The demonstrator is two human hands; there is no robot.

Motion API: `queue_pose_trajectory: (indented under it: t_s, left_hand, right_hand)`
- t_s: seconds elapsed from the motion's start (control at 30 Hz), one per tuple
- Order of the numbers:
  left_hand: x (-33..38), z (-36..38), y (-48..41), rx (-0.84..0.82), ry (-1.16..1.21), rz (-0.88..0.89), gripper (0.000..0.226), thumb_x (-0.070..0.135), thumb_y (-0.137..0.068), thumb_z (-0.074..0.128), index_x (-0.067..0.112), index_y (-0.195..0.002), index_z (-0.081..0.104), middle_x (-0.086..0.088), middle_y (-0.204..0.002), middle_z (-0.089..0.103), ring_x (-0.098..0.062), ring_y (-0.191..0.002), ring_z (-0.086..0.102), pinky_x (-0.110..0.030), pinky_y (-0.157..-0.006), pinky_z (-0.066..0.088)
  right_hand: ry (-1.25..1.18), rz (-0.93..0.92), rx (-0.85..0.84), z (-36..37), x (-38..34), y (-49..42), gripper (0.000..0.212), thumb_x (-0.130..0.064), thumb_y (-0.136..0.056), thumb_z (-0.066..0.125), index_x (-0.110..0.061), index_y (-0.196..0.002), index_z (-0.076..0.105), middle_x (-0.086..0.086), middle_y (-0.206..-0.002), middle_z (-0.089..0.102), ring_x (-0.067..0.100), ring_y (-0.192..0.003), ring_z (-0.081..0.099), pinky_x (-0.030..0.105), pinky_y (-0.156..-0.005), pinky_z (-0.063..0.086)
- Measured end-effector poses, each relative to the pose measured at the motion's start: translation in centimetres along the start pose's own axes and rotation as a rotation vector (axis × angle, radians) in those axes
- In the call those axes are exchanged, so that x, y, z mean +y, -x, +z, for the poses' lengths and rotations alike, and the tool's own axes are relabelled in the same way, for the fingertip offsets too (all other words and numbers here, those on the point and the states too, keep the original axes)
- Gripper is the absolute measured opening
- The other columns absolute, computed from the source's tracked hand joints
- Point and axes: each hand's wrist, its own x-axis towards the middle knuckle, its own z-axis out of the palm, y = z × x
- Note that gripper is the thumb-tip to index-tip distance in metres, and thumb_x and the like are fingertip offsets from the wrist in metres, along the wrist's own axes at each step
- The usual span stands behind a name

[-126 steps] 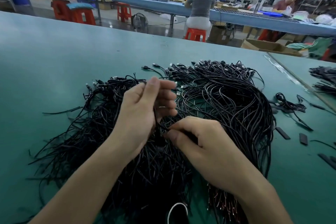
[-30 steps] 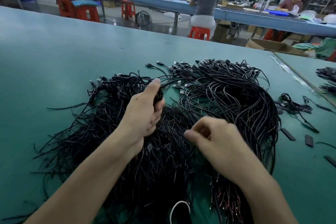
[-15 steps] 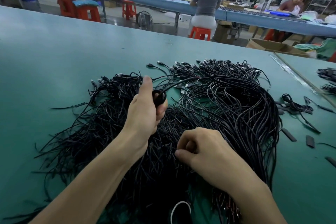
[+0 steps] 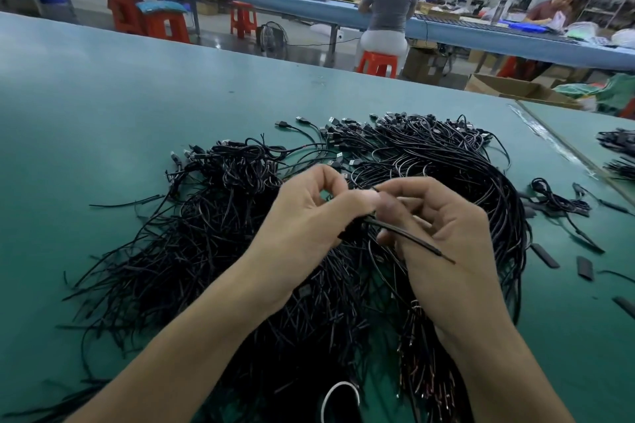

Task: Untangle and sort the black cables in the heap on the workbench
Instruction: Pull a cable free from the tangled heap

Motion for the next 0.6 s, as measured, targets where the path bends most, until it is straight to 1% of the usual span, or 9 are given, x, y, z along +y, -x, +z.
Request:
queue_pose_trajectory:
  t_s: [0.1,0.17,0.27,0.3,0.33,0.4,0.47,0.53,0.6]
  left_hand:
    - [0.3,0.1,0.1,0.038,0.077,0.148,0.039,0.032,-0.076,0.072,0.021,-0.065,0.037,0.004,-0.053,0.029,-0.004,-0.038,0.024,-0.013,-0.036,0.026]
    - [0.2,0.0,0.2,0.016,0.115,0.178,0.04,0.033,-0.077,0.069,0.02,-0.064,0.034,0.004,-0.053,0.029,-0.005,-0.039,0.025,-0.014,-0.037,0.025]
    - [0.0,0.3,0.2,-0.045,-0.013,0.119,0.025,0.041,-0.075,0.069,0.021,-0.074,0.054,-0.012,-0.057,0.034,-0.019,-0.044,0.029,-0.028,-0.041,0.023]
    - [0.0,0.5,0.3,-0.056,-0.022,0.115,0.021,0.04,-0.076,0.069,0.021,-0.082,0.059,-0.017,-0.059,0.039,-0.025,-0.046,0.033,-0.031,-0.044,0.027]
    - [-0.1,0.6,0.3,-0.062,-0.002,0.129,0.021,0.035,-0.081,0.069,0.018,-0.091,0.063,-0.019,-0.061,0.046,-0.027,-0.047,0.042,-0.028,-0.049,0.033]
    - [-0.2,0.7,0.2,-0.071,0.068,0.164,0.024,0.027,-0.093,0.063,0.006,-0.103,0.066,0.005,-0.059,0.06,-0.004,-0.047,0.054,-0.012,-0.048,0.041]
    - [-0.4,0.8,0.1,-0.04,0.083,0.158,0.035,0.027,-0.099,0.048,-0.002,-0.099,0.067,0.013,-0.052,0.059,0.005,-0.04,0.052,-0.004,-0.042,0.036]
    - [-0.6,0.7,-0.1,0.045,0.078,0.161,0.045,0.03,-0.102,0.042,-0.001,-0.084,0.069,0.012,-0.049,0.059,0.005,-0.037,0.05,-0.004,-0.04,0.035]
    - [-0.9,0.8,-0.3,0.127,0.048,0.188,0.05,0.039,-0.098,0.043,0.009,-0.069,0.071,0.01,-0.048,0.058,0.003,-0.037,0.05,-0.005,-0.04,0.036]
  right_hand:
    - [-0.115,-0.014,0.091,0.4,-0.5,0.2,0.016,-0.016,-0.092,0.068,-0.029,-0.085,0.073,-0.002,-0.069,0.065,0.008,-0.056,0.06,0.015,-0.053,0.047]
    - [-0.177,-0.018,0.164,0.4,-0.6,0.3,0.013,-0.016,-0.092,0.068,-0.025,-0.084,0.073,-0.003,-0.068,0.065,0.006,-0.055,0.058,0.014,-0.053,0.046]
    - [-0.182,-0.094,0.094,0.7,-1.1,0.5,0.012,-0.014,-0.091,0.069,-0.023,-0.086,0.075,-0.005,-0.068,0.067,0.003,-0.056,0.057,0.014,-0.052,0.046]
    - [-0.149,-0.112,0.048,0.8,-1.2,0.6,0.012,-0.014,-0.09,0.069,-0.023,-0.086,0.075,-0.005,-0.068,0.068,0.003,-0.057,0.059,0.015,-0.052,0.048]
    - [-0.105,-0.122,0.001,0.8,-1.3,0.6,0.012,-0.014,-0.089,0.07,-0.024,-0.085,0.076,-0.004,-0.07,0.07,0.007,-0.058,0.061,0.019,-0.052,0.05]
    - [-0.001,-0.123,-0.079,0.8,-1.4,0.7,0.017,-0.01,-0.088,0.071,-0.026,-0.087,0.077,-0.002,-0.074,0.073,0.025,-0.063,0.066,0.037,-0.055,0.056]
    - [0.088,-0.117,-0.146,0.7,-1.6,0.8,0.026,-0.005,-0.089,0.07,-0.029,-0.088,0.078,-0.004,-0.079,0.075,0.034,-0.07,0.067,0.05,-0.063,0.055]
    - [0.17,-0.129,-0.203,0.6,-1.9,0.9,0.024,-0.006,-0.088,0.071,-0.029,-0.09,0.079,-0.012,-0.087,0.076,0.022,-0.077,0.07,0.042,-0.072,0.057]
    - [0.213,-0.125,-0.235,0.6,-2.1,1.1,0.02,-0.01,-0.088,0.072,-0.029,-0.091,0.079,-0.015,-0.086,0.074,0.011,-0.079,0.069,0.03,-0.071,0.056]
